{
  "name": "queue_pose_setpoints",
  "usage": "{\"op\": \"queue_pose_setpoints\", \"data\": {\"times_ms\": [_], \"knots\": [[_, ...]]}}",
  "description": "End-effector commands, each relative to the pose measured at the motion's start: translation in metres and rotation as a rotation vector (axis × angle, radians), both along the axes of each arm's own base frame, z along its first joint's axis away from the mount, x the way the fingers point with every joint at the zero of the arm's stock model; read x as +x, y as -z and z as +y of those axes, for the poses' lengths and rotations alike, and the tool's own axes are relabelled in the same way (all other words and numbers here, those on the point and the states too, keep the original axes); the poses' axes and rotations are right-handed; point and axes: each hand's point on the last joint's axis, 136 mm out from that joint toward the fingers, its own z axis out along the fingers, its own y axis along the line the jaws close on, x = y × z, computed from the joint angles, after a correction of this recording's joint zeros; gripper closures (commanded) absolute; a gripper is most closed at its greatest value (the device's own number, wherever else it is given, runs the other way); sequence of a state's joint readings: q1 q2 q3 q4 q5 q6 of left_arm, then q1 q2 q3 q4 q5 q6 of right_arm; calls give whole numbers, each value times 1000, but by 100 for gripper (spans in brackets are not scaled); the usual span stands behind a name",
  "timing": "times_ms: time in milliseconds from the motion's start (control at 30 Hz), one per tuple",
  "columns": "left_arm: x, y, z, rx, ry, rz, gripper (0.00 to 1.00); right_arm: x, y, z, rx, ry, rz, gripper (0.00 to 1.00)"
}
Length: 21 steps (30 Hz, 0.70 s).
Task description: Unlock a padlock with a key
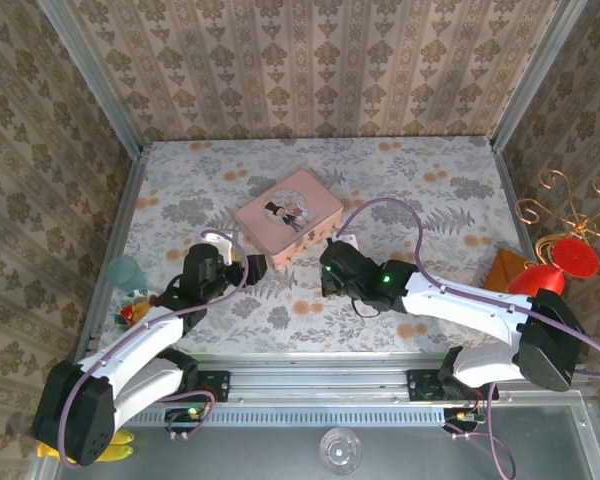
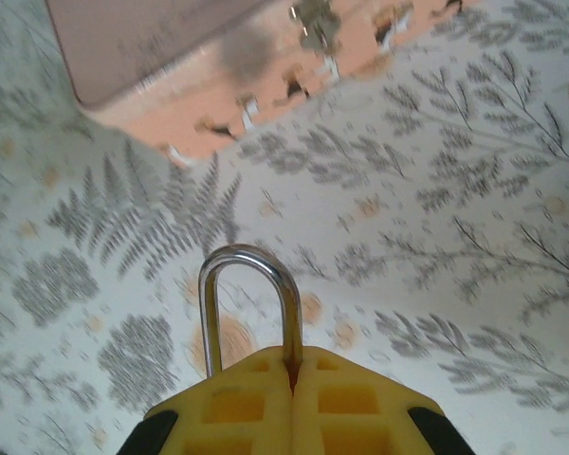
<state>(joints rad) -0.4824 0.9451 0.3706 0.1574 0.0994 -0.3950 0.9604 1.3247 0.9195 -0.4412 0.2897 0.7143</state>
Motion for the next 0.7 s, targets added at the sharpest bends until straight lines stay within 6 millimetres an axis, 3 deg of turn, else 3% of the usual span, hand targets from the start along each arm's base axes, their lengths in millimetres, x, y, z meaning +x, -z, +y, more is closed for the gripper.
{"op": "queue_pose_setpoints", "data": {"times_ms": [0,300,667], "knots": [[2,-4,0,3,12,-34,12,-13,3,-21,-147,-25,18,100],[3,-4,0,2,13,-34,12,-35,36,-38,-310,-97,129,100],[4,-3,3,11,2,-33,12,-41,78,-32,-426,-158,252,100]]}}
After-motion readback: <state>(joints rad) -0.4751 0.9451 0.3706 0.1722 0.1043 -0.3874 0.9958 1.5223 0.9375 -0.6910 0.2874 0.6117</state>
